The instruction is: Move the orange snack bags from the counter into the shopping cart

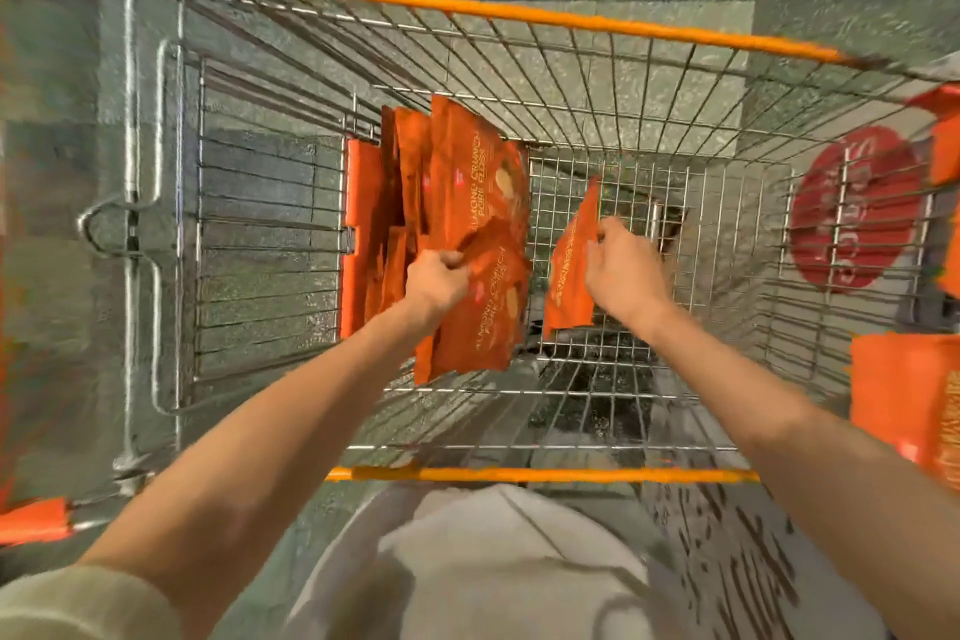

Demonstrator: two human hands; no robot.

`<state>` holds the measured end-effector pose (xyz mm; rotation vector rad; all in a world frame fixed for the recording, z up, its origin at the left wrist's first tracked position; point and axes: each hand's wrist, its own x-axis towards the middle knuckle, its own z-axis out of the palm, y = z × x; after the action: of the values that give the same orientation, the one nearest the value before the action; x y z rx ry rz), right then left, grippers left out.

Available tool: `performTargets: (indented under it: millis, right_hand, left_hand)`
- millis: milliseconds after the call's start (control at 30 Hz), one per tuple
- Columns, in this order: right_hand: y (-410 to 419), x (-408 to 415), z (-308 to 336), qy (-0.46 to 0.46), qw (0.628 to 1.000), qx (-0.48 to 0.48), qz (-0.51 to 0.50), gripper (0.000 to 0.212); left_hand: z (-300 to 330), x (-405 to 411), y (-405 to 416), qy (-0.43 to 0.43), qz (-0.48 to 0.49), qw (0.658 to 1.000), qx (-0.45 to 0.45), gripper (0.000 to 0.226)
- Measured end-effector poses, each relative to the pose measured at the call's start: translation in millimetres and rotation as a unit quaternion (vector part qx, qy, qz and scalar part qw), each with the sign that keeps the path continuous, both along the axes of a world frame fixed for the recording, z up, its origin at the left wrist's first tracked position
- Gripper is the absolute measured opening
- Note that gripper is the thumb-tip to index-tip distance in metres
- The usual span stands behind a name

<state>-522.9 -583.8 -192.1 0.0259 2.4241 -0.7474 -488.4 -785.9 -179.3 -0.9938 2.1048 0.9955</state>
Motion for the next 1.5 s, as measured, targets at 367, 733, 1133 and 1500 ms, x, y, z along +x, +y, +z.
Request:
performTargets:
  millis: [367,733,1133,1500]
  right_hand:
    - [-39.9,-38.4,-28.0,0.100,0.994,-0.037,-0.023,0.023]
    - [-96.4,-42.3,-47.1,0.087,0.993,-0.073,0.034,0.019]
    - [-113.6,-29.0,-44.0,-0.078,0.981,-0.173,-0.030,0.024]
    - [-63.1,8.7,42.9,-0.026,0.980,-0.192,-0.042,0.030]
  left_hand:
    - [-38.6,13.9,-16.9,-0.045,0.033,0.998,-0.032,0.021]
    - [-39.2,35.4,-28.1,-0.075,-0.074,0.994,-0.032,0.020]
    - [-40.8,42.3,-35.9,-0.037,-0.017,0.999,-0.025,0.028]
    - [8.4,40.1,-22.5,0.061,-0.038,0.997,-0.026,0.016]
